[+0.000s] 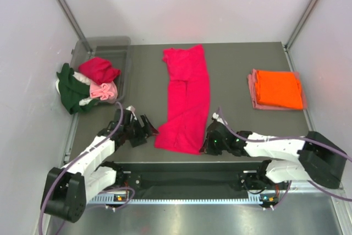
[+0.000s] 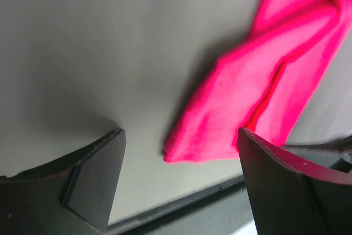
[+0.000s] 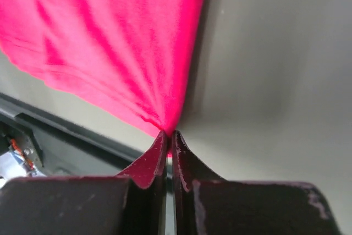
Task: Fold and stack the t-shirts
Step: Fold the tshirt
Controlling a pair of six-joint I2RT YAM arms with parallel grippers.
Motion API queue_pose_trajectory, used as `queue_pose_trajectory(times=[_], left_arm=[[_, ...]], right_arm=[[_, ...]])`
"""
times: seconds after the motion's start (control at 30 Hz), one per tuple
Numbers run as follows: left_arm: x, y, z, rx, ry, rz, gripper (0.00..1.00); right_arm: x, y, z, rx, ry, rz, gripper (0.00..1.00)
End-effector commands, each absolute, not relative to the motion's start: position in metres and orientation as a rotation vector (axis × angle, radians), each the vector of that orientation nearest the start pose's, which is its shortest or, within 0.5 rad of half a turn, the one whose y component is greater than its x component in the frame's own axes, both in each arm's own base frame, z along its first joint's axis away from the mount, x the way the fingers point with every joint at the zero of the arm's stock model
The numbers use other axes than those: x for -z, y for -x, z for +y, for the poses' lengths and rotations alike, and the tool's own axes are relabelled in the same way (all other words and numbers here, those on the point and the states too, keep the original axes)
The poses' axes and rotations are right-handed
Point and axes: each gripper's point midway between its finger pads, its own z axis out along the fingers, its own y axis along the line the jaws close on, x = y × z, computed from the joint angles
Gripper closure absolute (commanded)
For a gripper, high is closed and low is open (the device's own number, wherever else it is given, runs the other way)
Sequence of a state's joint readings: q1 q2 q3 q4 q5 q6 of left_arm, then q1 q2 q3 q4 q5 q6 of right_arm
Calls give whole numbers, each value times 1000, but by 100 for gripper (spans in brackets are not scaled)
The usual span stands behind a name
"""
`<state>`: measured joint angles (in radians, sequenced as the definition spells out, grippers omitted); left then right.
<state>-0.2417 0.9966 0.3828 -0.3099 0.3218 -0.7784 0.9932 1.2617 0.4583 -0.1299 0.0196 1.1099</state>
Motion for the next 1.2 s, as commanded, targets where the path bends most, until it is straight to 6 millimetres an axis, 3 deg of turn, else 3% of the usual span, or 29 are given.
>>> queue_pose_trajectory(times=[0.0,0.03,0.2,0.3,0.43,0.47,0.7,0.9,1.17], left_arm=[[-41,-187,-152,837,537,2573,13],[-40,-186,-153,808,532,2573,13],[-38,-171,-165,800,519,2607,14],[-33,-163,-163,776,529,2632,14],[-28,-151,-162,747,522,2667,14],[-28,-147,-163,741,517,2678,15],[-20,-134,-167,715,500,2718,20],[-20,-136,-173,724,477,2716,37],[-14,-138,-176,712,459,2734,40]], right_arm=[[-32,-123,244,-720,-151,2677,100],[-41,-123,241,-749,-154,2648,100],[-40,-112,221,-721,-158,2660,97],[-35,-108,214,-681,-156,2681,86],[-32,-106,207,-640,-141,2696,55],[-32,-106,205,-626,-137,2697,54],[-41,-114,208,-623,-108,2659,55],[-42,-126,220,-645,-119,2634,60],[-42,-129,241,-722,-99,2651,62]])
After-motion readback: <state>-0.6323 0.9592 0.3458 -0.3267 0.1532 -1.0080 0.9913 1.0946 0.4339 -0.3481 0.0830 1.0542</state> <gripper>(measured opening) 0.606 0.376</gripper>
